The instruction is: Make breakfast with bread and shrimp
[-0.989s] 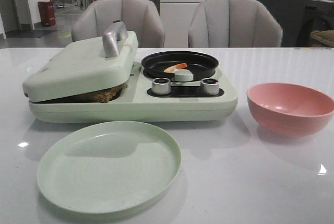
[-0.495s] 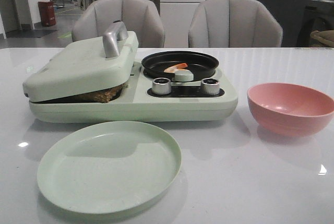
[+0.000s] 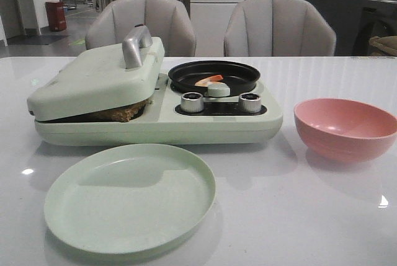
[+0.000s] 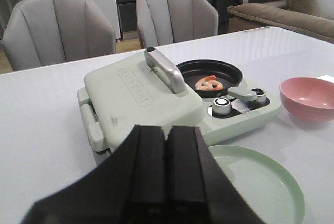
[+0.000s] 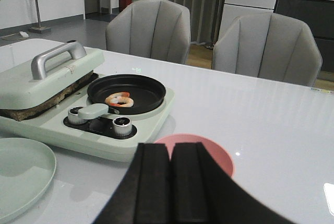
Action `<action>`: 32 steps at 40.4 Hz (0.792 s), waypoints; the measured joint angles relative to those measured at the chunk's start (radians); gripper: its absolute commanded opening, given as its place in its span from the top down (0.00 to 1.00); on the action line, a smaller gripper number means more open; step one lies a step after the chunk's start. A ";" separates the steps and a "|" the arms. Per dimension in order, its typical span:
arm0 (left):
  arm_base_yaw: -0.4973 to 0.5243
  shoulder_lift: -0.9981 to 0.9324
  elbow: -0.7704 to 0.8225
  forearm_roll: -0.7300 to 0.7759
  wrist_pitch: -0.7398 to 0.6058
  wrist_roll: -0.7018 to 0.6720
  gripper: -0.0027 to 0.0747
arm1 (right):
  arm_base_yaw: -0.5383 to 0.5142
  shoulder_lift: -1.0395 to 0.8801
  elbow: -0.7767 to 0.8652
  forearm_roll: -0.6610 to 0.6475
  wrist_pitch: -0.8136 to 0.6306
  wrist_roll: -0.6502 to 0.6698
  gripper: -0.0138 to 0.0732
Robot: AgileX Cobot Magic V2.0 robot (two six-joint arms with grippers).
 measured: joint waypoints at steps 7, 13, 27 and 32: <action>0.000 0.000 0.000 0.000 0.000 0.000 0.92 | 0.000 0.000 0.000 0.000 0.000 0.000 0.88; 0.000 0.000 0.000 0.000 0.000 0.000 0.92 | 0.000 0.000 0.000 0.000 0.000 0.000 0.88; 0.037 0.000 0.029 0.186 -0.046 -0.126 0.92 | 0.000 0.000 0.000 0.000 0.000 0.000 0.88; 0.128 0.000 0.087 0.285 -0.130 -0.260 0.92 | 0.000 0.000 0.000 0.000 0.000 0.000 0.88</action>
